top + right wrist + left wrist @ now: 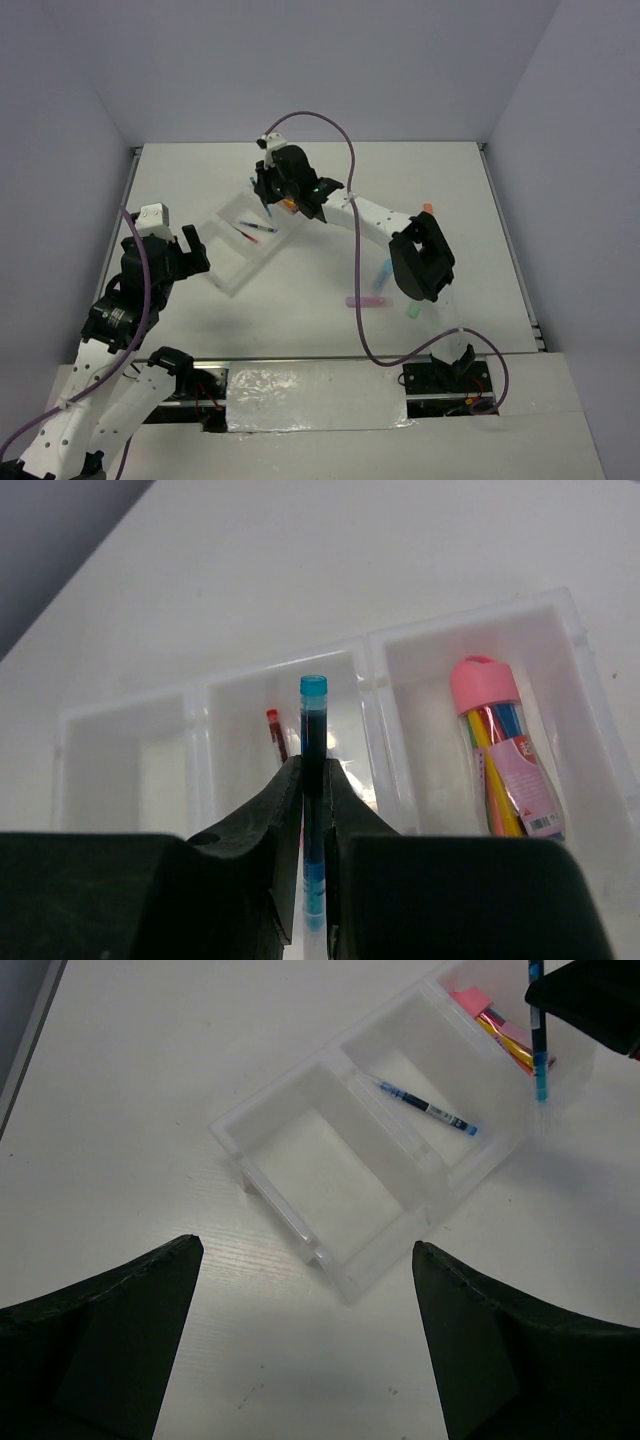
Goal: Sort the stationery into containers
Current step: Place the pen in the storage box, then pick up the pen from the center of the board.
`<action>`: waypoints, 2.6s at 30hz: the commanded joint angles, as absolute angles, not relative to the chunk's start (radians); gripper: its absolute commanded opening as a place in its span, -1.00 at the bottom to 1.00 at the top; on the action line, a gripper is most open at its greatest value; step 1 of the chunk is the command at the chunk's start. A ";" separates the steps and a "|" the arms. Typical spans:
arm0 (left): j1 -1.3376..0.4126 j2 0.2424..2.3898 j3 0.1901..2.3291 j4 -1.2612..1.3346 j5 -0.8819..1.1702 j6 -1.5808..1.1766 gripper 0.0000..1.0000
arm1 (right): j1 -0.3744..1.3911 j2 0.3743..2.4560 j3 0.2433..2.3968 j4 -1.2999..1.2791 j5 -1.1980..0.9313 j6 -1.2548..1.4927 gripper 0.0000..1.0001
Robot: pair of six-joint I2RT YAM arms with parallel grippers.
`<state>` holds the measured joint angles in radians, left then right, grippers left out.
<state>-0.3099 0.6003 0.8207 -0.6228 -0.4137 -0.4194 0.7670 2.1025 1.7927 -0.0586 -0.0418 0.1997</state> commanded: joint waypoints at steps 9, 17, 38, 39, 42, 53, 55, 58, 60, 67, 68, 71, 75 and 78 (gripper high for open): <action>-0.313 0.594 0.830 -0.584 -0.390 -0.403 0.99 | 0.791 2.183 1.898 0.017 -0.061 0.232 -0.57; -0.313 0.601 0.822 -0.578 -0.380 -0.403 0.99 | 0.792 2.181 2.003 -0.069 -0.037 0.215 0.38; -1.087 1.614 1.369 -0.780 -0.657 -1.552 0.99 | 0.652 0.712 0.828 -0.750 0.617 0.749 0.94; -1.119 1.662 1.415 -0.813 -0.660 -1.651 0.99 | 0.652 0.645 0.831 -0.771 0.630 0.743 0.94; -1.150 1.828 1.575 -0.925 -0.657 -1.823 0.99 | 0.649 0.534 0.854 -0.847 0.641 0.729 0.94; -1.132 2.112 1.700 -0.908 -0.483 -1.942 0.94 | 0.649 0.330 0.881 -0.939 0.581 0.690 0.95; -1.128 2.138 1.707 -0.916 -0.474 -1.947 0.93 | 0.649 0.319 0.871 -0.930 0.565 0.672 0.96; -1.124 2.175 1.733 -0.922 -0.459 -1.939 0.91 | 0.649 0.316 0.874 -0.940 0.568 0.669 0.96; -1.126 2.200 1.747 -0.926 -0.440 -1.925 0.87 | 0.647 0.314 0.876 -0.940 0.558 0.667 0.96; -1.124 2.197 1.637 -0.841 -0.361 -1.911 0.32 | 0.649 0.305 0.870 -0.916 0.543 0.672 0.96; -1.124 2.194 1.626 -0.836 -0.353 -1.911 0.32 | 0.649 0.307 0.868 -0.914 0.542 0.672 0.96; -1.124 2.175 1.591 -0.828 -0.342 -1.910 0.32 | 0.649 0.308 0.864 -0.908 0.532 0.676 0.96; -1.120 2.163 1.522 -0.778 -0.321 -1.904 0.00 | 0.647 0.305 0.859 -0.897 0.514 0.683 0.96; -1.117 2.158 1.500 -0.735 -0.299 -1.885 0.06 | 0.647 0.302 0.844 -0.887 0.509 0.673 0.96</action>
